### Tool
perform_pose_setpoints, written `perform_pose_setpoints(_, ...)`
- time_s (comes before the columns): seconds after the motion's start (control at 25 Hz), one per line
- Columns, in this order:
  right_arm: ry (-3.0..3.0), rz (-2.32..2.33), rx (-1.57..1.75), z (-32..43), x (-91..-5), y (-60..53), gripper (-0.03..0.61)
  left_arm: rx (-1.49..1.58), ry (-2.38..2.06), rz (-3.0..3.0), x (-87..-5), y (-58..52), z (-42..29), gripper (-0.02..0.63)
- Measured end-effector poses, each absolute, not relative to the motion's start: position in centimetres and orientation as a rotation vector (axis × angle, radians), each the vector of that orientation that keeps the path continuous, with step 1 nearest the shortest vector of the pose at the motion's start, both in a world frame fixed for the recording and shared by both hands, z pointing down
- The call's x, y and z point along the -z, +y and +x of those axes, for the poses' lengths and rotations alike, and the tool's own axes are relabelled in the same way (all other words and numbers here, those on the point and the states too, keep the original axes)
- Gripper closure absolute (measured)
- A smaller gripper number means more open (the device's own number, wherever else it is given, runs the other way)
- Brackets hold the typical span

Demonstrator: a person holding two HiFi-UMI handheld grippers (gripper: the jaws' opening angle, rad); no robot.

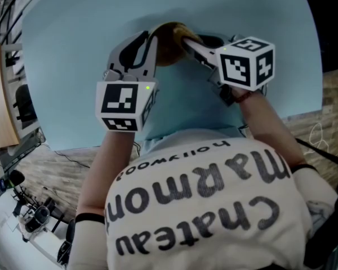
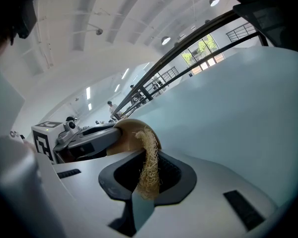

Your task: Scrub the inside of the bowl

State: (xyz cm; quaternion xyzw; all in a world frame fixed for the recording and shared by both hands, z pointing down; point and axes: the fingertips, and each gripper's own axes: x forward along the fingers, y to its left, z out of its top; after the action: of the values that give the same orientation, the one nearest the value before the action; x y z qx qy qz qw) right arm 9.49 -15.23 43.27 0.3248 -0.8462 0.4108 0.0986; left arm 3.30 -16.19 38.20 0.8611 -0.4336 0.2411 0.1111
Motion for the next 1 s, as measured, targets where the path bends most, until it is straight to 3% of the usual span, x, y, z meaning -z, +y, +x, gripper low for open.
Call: perform_pose_setpoints(1.0, -2.404, 0.859, -1.028, 5.9, -43.4, -12.4, 0.517, -0.671, -1.347, 2.490, -38.5, -15.5, 1.5, 0.581)
